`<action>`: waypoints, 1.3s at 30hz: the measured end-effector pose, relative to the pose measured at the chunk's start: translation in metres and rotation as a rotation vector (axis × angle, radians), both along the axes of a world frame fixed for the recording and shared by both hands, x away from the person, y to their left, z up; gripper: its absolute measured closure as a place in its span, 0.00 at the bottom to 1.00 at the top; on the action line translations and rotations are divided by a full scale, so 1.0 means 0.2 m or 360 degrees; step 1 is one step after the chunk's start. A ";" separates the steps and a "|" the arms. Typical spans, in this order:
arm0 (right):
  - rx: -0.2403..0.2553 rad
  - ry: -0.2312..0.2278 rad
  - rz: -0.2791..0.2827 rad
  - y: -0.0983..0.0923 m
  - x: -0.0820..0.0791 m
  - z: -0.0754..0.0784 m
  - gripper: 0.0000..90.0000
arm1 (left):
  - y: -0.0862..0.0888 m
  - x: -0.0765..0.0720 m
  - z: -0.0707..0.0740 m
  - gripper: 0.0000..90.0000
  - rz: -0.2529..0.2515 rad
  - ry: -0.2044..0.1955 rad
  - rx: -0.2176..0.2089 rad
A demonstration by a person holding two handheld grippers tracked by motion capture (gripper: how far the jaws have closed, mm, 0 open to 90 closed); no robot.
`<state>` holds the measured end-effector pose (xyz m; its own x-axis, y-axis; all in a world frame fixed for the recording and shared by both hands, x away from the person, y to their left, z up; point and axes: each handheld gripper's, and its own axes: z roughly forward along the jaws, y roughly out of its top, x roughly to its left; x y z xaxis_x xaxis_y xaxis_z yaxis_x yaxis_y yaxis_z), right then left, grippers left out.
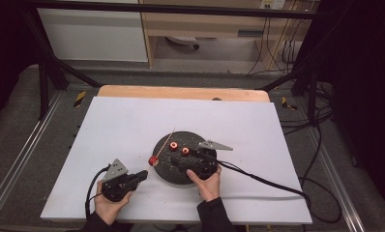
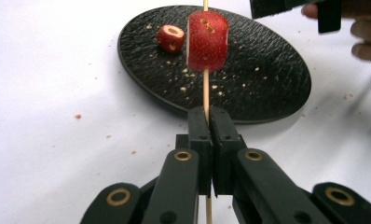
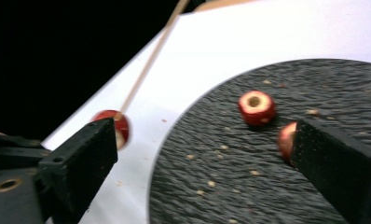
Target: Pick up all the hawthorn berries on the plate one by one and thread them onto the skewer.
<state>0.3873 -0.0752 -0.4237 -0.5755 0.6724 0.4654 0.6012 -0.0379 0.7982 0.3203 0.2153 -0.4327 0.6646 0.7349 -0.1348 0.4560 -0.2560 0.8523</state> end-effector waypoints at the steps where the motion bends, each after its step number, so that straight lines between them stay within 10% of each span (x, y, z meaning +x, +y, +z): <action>1: -0.0029 0.0010 0.0015 -0.01 0.01 0.00 0.08 | 0.01 0.00 0.00 0.98 -0.0006 -0.0004 0.0007; 23: -0.0930 0.0144 0.0255 -0.02 0.27 0.09 0.06 | 0.05 0.00 -0.02 0.98 -0.0027 0.0012 0.0032; 30: -0.1092 0.0180 0.0359 0.01 0.35 0.12 0.13 | 0.05 0.01 -0.02 0.98 -0.0019 0.0018 0.0027; 39: -0.1104 0.0265 0.0457 0.07 0.43 0.12 0.30 | 0.06 0.01 -0.03 0.98 -0.0019 0.0024 0.0030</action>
